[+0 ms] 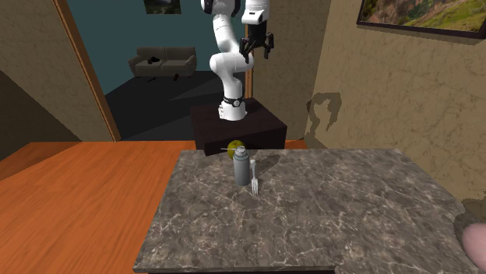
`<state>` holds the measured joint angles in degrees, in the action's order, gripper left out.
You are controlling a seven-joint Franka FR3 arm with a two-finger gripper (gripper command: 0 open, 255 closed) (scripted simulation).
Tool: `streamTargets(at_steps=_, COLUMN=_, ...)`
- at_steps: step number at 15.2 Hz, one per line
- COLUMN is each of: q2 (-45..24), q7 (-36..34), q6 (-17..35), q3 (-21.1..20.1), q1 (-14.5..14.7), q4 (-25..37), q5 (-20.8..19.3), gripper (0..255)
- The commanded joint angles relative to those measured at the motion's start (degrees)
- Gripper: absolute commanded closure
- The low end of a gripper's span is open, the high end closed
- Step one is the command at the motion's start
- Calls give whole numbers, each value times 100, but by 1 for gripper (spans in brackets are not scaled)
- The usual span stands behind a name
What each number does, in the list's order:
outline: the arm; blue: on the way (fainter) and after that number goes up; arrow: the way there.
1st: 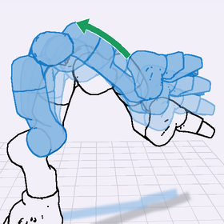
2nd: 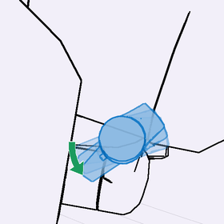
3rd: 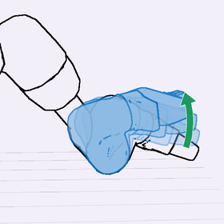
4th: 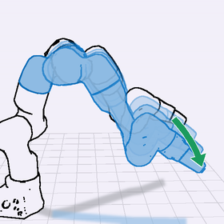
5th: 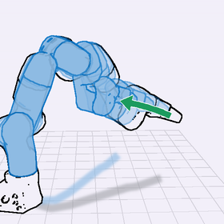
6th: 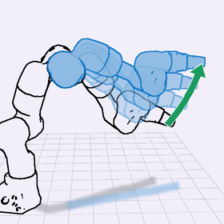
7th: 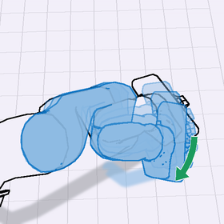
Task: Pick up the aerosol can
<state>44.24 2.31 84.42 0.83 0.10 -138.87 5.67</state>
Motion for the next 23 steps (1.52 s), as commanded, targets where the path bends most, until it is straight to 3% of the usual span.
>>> streamTargets(at_steps=1, q2=0, q7=0, q6=0, q3=0, q1=0, q4=0, q5=0, gripper=0)
streamTargets(at_steps=12, q2=-1629, q7=975, q6=1992, q3=685, q1=-220, q4=-311, q5=-361, gripper=0)
streamTargets(at_steps=23, q2=-3946, q7=2047, q6=3621, q3=1258, q1=-313, q4=391, q5=-86, gripper=0)
